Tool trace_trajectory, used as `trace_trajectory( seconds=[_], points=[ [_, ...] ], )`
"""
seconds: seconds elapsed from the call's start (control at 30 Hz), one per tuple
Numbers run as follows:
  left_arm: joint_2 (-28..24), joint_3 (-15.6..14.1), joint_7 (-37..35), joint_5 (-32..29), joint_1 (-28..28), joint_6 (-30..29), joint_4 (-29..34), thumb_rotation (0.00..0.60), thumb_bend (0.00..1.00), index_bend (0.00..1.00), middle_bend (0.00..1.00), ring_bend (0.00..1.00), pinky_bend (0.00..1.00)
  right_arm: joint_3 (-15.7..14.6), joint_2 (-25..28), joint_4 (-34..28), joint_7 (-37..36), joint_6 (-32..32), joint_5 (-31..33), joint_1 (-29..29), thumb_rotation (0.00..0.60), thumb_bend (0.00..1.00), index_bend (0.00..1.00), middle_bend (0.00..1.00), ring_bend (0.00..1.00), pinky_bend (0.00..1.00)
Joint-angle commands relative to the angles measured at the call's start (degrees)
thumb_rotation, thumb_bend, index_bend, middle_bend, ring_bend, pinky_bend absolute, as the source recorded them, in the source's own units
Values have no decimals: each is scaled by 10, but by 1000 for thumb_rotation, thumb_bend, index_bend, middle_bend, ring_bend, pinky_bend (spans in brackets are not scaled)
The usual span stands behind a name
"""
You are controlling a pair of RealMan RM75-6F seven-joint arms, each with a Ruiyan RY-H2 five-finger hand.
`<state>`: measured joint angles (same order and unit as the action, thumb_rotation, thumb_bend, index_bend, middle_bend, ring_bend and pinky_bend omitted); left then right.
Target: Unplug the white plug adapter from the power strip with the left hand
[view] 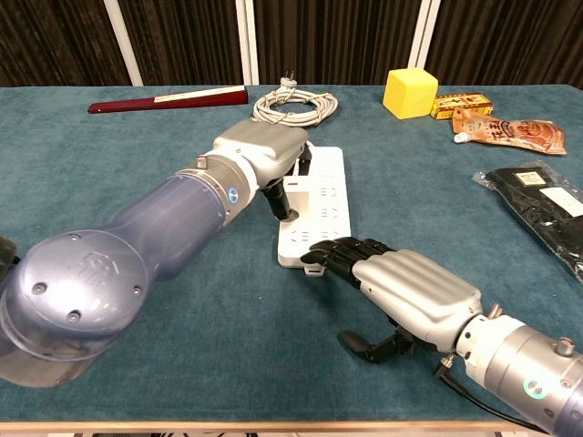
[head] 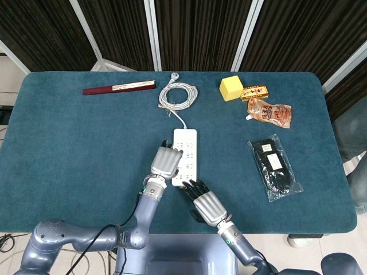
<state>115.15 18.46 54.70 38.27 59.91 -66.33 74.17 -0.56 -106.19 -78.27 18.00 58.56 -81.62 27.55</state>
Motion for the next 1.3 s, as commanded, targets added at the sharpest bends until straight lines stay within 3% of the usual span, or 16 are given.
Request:
trace_trajectory(
  seconds=[0.03,0.5,0.83,1.3],
  points=[
    [-5,-2,-1,0,-4,1,-1,600,358,743,775,302,189,0,-2,1,0,0,-1,0,600,478,95,128,38,65],
    [12,16,-22,23,11,8,-5,600,358,743,774,302,195,3,2,0,0,4,-2,0,600,479,95,128,38,65],
    [16,8,-26,35,7,6,-13,600,358,746,778,302,195,0,1,2,-3,1,-2,-1,600,479,95,128,38,65],
    [5,18,-33,33,5,11,-4,600,358,754,786,308,196,-1,-6,6,3,0,0,-2,600,479,95,128,38,65]
  ],
)
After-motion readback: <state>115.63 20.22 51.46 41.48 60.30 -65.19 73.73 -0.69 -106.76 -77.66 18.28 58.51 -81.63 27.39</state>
